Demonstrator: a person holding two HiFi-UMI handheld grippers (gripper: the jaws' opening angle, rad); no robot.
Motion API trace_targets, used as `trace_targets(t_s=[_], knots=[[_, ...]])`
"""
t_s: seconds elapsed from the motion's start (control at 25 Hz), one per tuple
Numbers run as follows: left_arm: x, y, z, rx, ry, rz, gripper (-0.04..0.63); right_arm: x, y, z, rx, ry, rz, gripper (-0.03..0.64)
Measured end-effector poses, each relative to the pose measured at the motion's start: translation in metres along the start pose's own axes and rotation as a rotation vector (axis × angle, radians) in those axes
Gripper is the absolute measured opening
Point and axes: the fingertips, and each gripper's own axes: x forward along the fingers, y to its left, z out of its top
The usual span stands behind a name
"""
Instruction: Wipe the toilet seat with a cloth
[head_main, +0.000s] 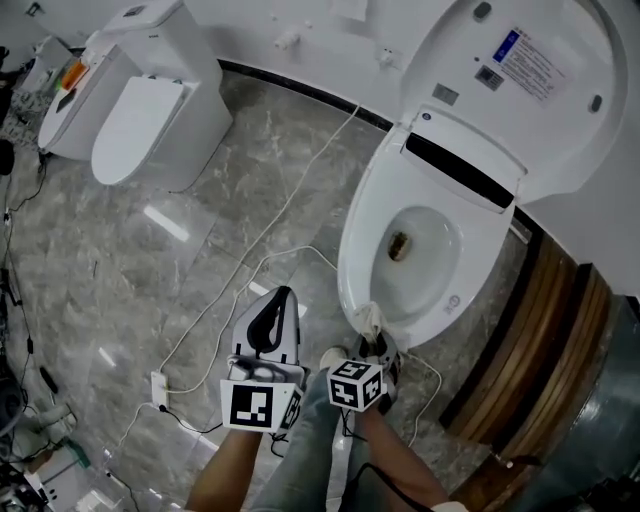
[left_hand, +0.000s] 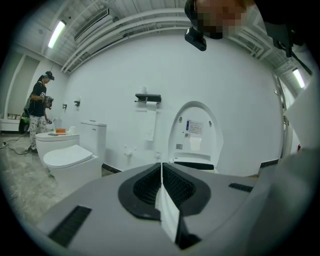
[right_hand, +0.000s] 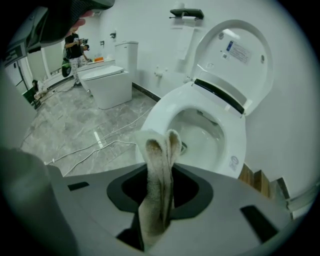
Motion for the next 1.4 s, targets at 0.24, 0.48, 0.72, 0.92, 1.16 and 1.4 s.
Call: trace_targets(t_s=[0.24, 0.48, 0.72, 0.92, 1.16, 1.4], knots=[[-0.005, 0.023, -0.001, -0.013, -0.002, 0.035, 0.017, 0.011, 0.028, 0.033, -0.245, -0.059, 0.026, 0.1], [-0.004, 0.047, -0.006, -0.027, 0.001, 0.074, 0.017, 0.029, 0.029, 0.066, -0.323, -0.09, 0.03, 0.1], [0.012, 0.059, -0.007, -0.042, 0.008, 0.096, 0.018, 0.049, 0.015, 0.098, -0.352, -0.107, 0.02, 0.1], [0.032, 0.059, -0.003, -0.04, 0.004, 0.091, 0.017, 0.066, 0.0, 0.123, -0.363, -0.113, 0.004, 0.1], [0.061, 0.057, 0.003, -0.046, 0.0, 0.1, 0.017, 0.089, -0.022, 0.156, -0.376, -0.102, 0.0, 0.1], [0.091, 0.048, 0.007, -0.05, -0.004, 0.109, 0.017, 0.111, -0.046, 0.185, -0.371, -0.103, -0.009, 0.1]])
